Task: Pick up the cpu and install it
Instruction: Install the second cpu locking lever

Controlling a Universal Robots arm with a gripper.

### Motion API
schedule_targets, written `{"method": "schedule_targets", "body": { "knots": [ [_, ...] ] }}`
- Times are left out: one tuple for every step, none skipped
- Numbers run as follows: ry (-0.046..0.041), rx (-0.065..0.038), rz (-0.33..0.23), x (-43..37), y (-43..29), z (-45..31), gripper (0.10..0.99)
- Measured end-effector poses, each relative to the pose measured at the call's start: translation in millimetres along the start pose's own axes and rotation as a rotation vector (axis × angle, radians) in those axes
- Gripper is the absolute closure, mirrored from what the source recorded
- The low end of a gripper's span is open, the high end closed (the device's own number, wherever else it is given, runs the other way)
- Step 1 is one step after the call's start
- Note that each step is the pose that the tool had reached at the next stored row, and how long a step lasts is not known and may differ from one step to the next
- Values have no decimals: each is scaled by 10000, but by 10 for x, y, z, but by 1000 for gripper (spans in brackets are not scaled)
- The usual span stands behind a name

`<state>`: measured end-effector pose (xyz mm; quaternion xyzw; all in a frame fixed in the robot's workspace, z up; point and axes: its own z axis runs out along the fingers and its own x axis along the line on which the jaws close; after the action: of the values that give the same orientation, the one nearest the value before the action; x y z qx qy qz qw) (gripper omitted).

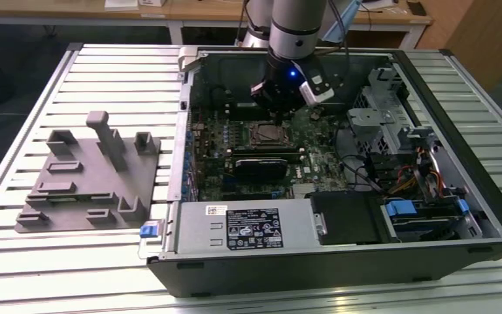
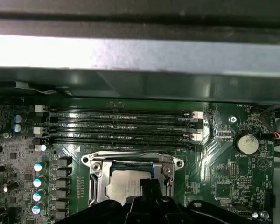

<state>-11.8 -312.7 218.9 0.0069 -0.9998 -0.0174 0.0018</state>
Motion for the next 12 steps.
{"method": "schedule_targets", "body": {
  "knots": [
    [1,2,1,0,-2,-6,980],
    [1,3,1,0,-3,-16,980],
    [0,0,1,0,-3,-32,980],
    [0,-1,0,0,-3,-51,980],
    [-1,-1,0,0,-2,-73,980],
    [-1,-1,0,0,-1,-98,980],
    [-1,-1,0,0,0,-122,980],
    [0,1,0,0,0,-149,980],
    [0,0,0,0,2,-180,980],
    [0,-1,0,1,2,-208,980],
    [0,1,-1,1,2,-228,980],
    [0,0,-1,0,0,-236,980]
  ]
}}
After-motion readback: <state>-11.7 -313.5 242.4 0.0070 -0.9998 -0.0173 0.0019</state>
